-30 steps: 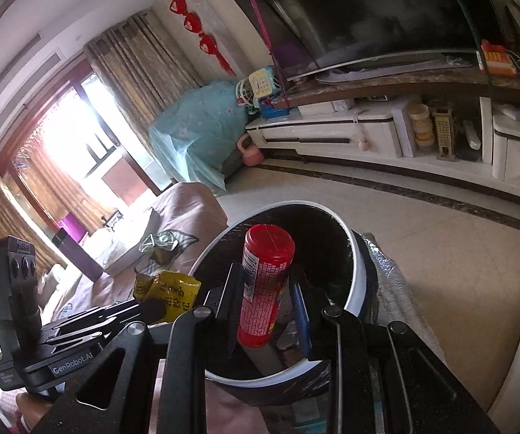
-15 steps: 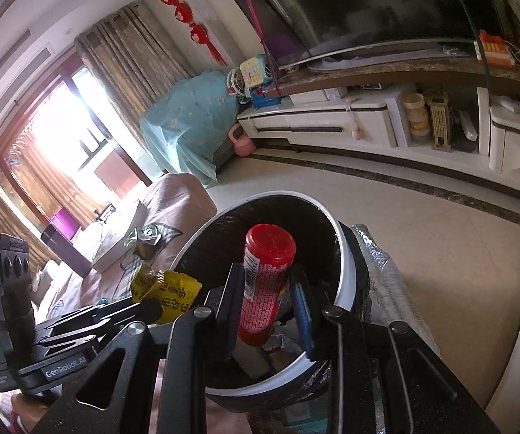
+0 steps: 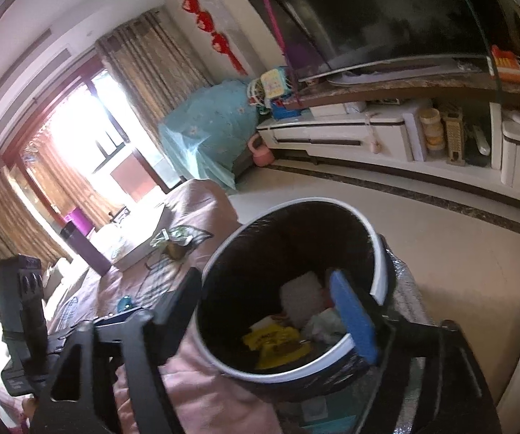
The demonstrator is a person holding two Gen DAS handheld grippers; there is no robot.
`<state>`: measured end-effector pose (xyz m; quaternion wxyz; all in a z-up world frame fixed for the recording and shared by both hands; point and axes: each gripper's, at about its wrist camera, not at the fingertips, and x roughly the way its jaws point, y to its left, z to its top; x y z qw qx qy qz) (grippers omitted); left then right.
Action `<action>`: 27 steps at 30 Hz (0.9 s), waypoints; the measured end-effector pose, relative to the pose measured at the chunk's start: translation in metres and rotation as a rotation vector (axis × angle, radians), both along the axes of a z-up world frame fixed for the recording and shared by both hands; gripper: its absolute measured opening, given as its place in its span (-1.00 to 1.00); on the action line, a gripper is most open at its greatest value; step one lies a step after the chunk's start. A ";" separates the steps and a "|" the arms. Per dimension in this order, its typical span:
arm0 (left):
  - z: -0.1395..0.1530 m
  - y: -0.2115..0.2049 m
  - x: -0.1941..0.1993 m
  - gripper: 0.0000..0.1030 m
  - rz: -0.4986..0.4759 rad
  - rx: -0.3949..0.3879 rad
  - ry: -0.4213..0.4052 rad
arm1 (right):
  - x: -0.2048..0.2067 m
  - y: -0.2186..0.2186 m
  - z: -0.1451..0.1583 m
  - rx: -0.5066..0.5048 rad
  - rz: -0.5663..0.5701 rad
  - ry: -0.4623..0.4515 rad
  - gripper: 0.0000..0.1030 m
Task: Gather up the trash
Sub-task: 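Grasp the pink bottle with the left tool while the right tool grasps the blue toy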
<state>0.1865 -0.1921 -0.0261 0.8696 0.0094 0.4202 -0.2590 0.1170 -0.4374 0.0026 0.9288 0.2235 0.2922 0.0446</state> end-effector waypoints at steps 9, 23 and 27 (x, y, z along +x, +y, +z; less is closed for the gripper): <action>-0.009 0.069 -0.021 0.27 0.109 -0.015 0.017 | -0.005 0.063 -0.004 -0.025 0.111 -0.011 0.88; -0.025 0.180 -0.036 0.27 0.328 -0.047 0.069 | 0.001 0.153 -0.019 -0.135 0.258 -0.019 0.88; -0.030 0.201 -0.032 0.27 0.380 -0.046 0.091 | 0.007 0.163 -0.025 -0.119 0.266 0.002 0.88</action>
